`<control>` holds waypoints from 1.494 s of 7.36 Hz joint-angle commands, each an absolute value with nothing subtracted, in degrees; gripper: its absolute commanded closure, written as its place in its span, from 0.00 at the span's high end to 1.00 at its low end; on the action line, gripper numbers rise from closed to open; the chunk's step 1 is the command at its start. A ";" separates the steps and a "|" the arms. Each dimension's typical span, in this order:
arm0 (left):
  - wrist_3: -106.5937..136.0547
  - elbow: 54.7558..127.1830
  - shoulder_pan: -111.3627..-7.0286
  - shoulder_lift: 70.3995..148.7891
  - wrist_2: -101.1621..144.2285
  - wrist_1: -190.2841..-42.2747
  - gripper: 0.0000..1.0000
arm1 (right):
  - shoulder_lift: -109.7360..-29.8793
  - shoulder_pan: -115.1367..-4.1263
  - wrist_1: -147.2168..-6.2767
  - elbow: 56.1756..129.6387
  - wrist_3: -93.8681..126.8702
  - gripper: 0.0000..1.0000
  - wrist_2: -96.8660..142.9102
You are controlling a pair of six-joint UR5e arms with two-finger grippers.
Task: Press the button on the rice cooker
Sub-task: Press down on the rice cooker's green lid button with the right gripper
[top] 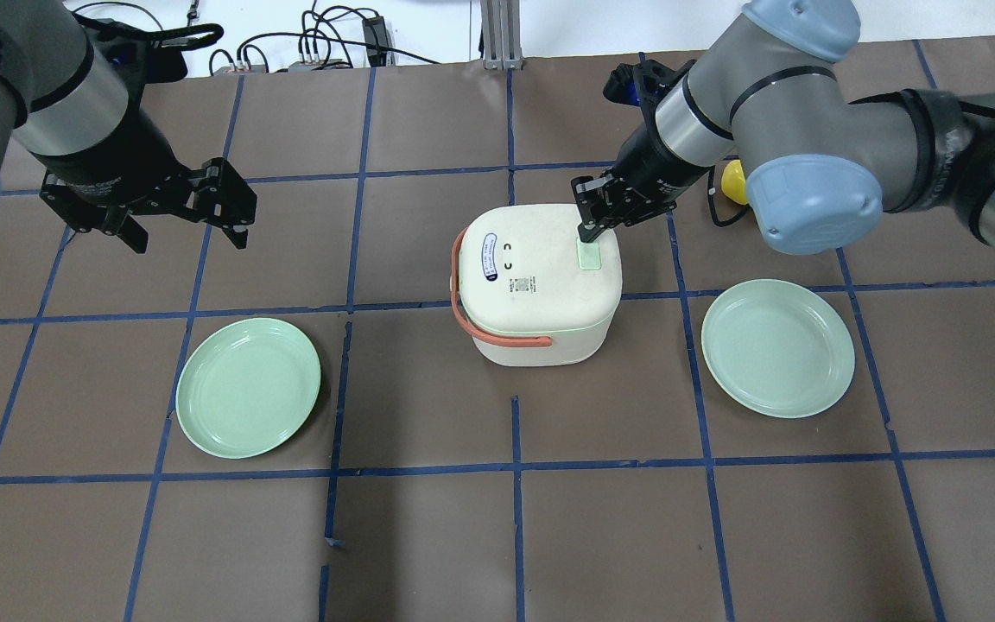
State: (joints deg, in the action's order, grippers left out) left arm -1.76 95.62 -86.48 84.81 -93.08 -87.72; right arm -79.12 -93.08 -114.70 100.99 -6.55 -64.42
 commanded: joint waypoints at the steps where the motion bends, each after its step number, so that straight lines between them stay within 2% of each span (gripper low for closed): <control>1: -1.76 95.62 -86.48 84.81 -93.08 -87.80 1.00 | -79.01 -93.08 -115.40 101.43 -6.50 0.06 -64.34; 10: -1.76 95.62 -86.48 84.81 -93.08 -87.72 1.00 | -78.57 -93.08 -116.90 101.69 -6.68 0.07 -64.42; 11: -1.76 95.62 -86.48 84.81 -93.08 -87.71 1.00 | -79.01 -93.08 -116.29 101.60 -6.51 0.17 -64.51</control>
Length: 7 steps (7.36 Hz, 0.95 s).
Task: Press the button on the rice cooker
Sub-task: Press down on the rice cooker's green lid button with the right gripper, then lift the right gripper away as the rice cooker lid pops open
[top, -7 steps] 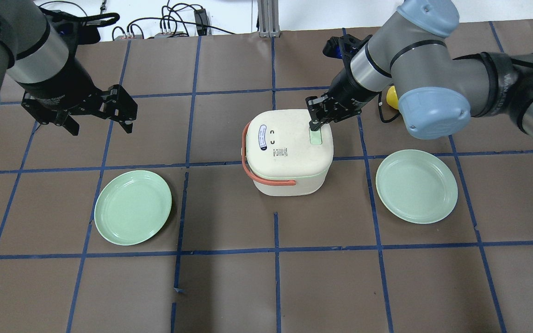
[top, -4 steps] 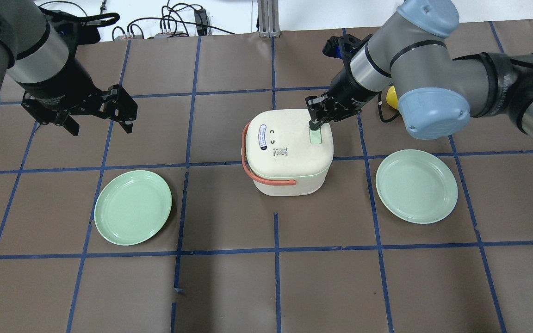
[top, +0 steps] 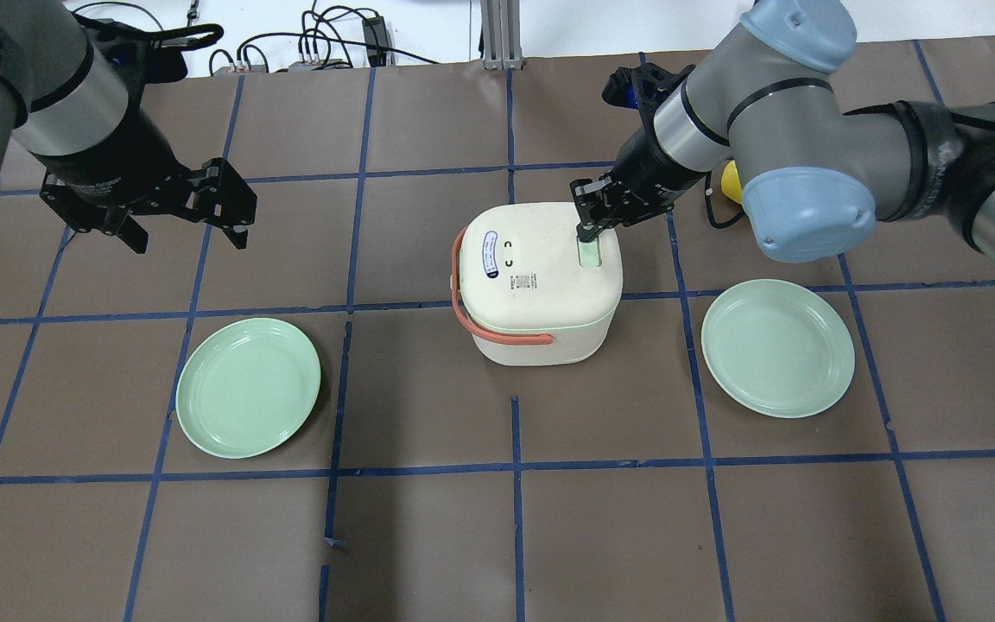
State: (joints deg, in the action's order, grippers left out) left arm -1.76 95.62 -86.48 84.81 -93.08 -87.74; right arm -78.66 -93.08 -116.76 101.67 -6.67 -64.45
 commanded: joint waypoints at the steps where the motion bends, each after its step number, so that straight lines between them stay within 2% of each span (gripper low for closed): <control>1: -1.76 95.62 -86.48 84.81 -93.08 -87.71 1.00 | -79.45 -93.16 -115.93 101.25 -6.16 0.52 -65.38; 2: -1.76 95.62 -86.48 84.81 -93.08 -87.80 1.00 | -80.41 -93.34 -114.71 100.99 -5.98 0.99 -65.48; 4: -1.76 95.62 -86.48 84.81 -93.08 -87.71 1.00 | -84.01 -93.34 -108.32 99.68 -5.89 1.00 -67.39; 7: -1.76 95.62 -86.48 84.81 -93.08 -87.71 1.00 | -87.35 -92.64 -99.79 91.53 -5.80 1.00 -77.03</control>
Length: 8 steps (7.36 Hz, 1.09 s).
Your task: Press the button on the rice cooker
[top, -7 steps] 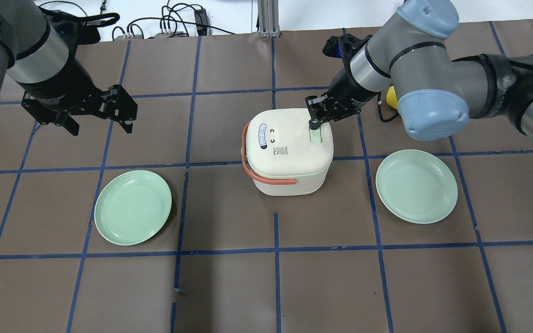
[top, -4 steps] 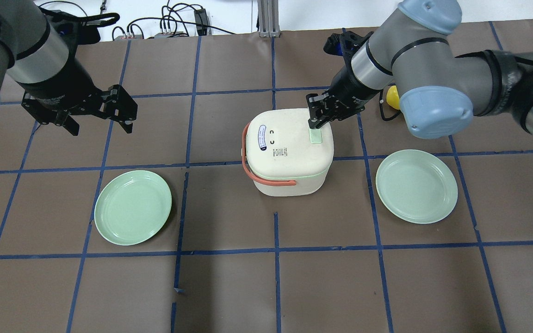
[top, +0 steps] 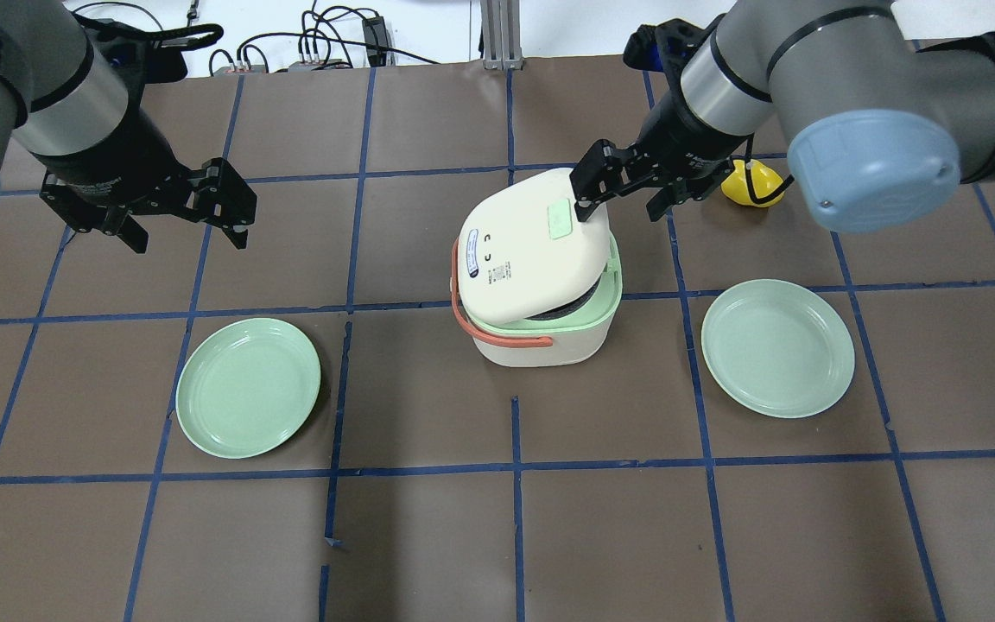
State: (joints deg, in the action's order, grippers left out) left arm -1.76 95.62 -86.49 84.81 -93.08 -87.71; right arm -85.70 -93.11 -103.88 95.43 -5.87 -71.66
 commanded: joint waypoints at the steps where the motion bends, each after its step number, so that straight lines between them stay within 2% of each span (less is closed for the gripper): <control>1: -1.76 95.62 -86.48 84.81 -93.08 -87.80 1.00 | -87.45 -92.29 -99.06 88.88 -5.10 1.00 -81.08; 8: -1.76 95.62 -86.48 84.81 -93.08 -87.80 1.00 | -89.47 -86.22 -96.96 88.42 -1.58 1.00 -85.25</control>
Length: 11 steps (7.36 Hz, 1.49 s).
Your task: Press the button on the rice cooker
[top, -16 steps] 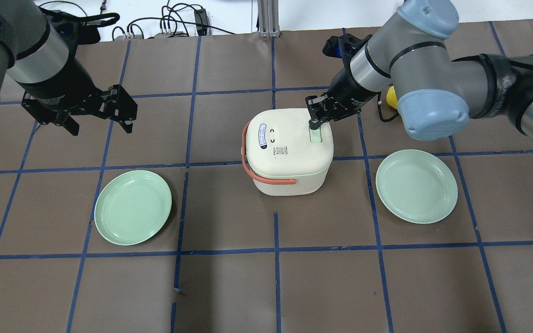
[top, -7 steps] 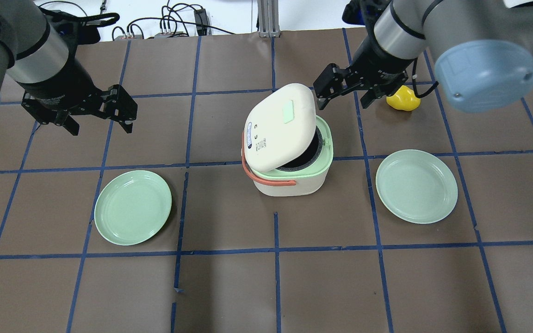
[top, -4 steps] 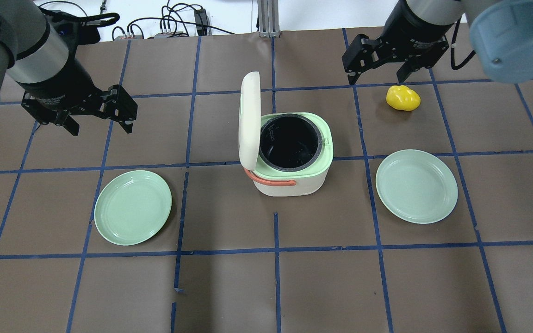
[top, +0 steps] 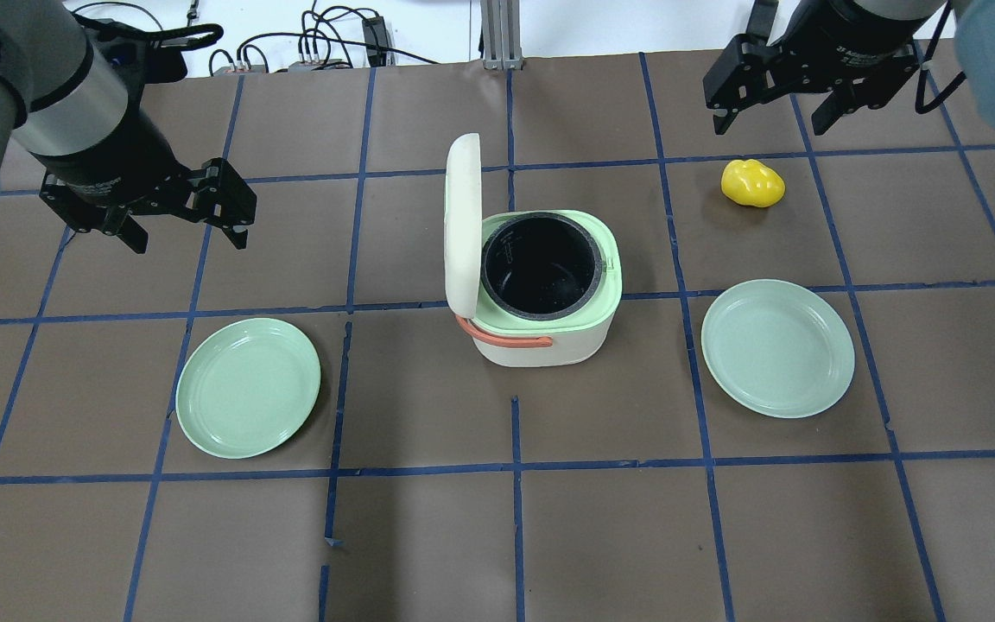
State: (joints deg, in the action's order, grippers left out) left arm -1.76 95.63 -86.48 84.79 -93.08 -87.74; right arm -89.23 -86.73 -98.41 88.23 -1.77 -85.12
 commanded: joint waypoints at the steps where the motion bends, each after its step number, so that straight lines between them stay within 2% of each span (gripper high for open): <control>1: -1.76 95.62 -86.48 84.73 -93.08 -87.72 1.00 | -90.43 -86.22 -93.90 88.94 -2.28 1.00 -87.17; 8: -1.76 95.62 -86.48 84.81 -93.08 -87.80 1.00 | -93.86 -86.57 -97.46 94.21 -2.11 0.99 -86.31; 11: -1.76 95.62 -86.48 84.81 -93.08 -87.71 1.00 | -93.78 -86.66 -97.73 94.13 -2.02 0.99 -86.13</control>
